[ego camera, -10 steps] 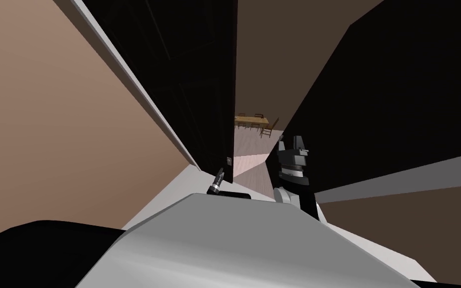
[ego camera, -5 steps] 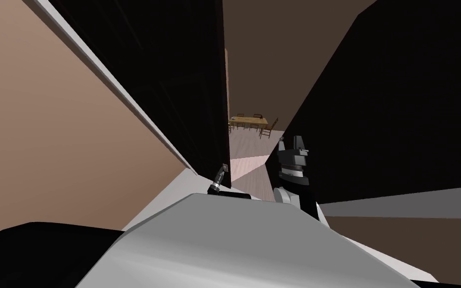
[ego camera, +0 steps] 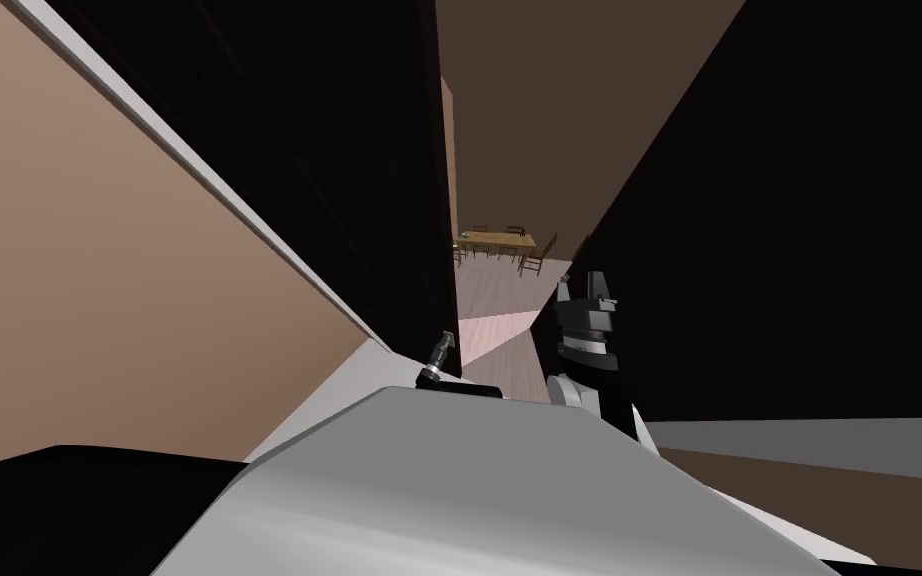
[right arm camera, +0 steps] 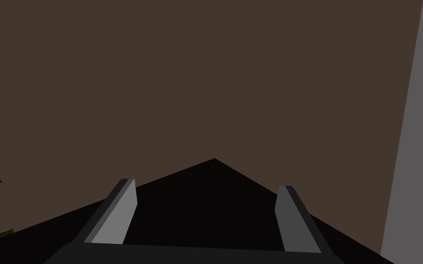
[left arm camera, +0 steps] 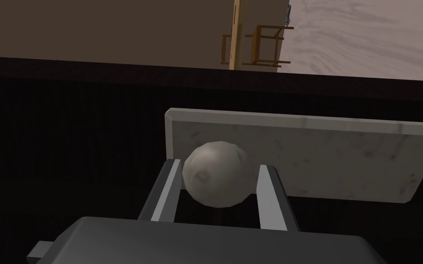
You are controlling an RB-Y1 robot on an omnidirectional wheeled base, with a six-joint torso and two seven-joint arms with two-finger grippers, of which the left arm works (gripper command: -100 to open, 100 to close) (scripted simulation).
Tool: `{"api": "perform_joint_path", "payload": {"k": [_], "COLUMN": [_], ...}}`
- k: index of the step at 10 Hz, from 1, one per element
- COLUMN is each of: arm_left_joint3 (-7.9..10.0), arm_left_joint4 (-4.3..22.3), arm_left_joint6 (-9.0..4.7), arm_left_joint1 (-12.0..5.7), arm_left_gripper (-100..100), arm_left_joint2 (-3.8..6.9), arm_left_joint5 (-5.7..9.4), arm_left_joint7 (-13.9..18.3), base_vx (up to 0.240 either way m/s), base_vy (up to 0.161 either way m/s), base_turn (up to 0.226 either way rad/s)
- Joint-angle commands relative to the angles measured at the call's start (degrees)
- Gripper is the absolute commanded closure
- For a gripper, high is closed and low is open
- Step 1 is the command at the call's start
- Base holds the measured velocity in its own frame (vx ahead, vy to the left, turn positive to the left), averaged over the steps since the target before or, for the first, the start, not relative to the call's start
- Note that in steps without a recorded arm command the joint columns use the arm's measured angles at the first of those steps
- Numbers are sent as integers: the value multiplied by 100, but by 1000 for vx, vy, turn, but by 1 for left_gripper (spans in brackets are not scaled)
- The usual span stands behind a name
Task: Push the door open
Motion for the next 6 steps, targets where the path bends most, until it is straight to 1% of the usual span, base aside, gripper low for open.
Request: {"api": "perform_joint_path", "payload": {"k": [1, 4, 5, 6], "arm_left_joint3": [-1, -1, 71, 90], "arm_left_joint4": [-2, -2, 40, 47], "arm_left_joint6": [-8, -8, 15, 15], "arm_left_joint1": [7, 7, -11, -19], "arm_left_gripper": [100, 100, 100, 100], "arm_left_joint2": [2, 2, 19, 23], "arm_left_joint5": [1, 1, 26, 33], "arm_left_joint7": [2, 2, -21, -27], "base_vx": [-15, -6, 85, 167], "base_vy": [6, 1, -25, -61], "base_turn": [-2, 3, 22, 34]}}
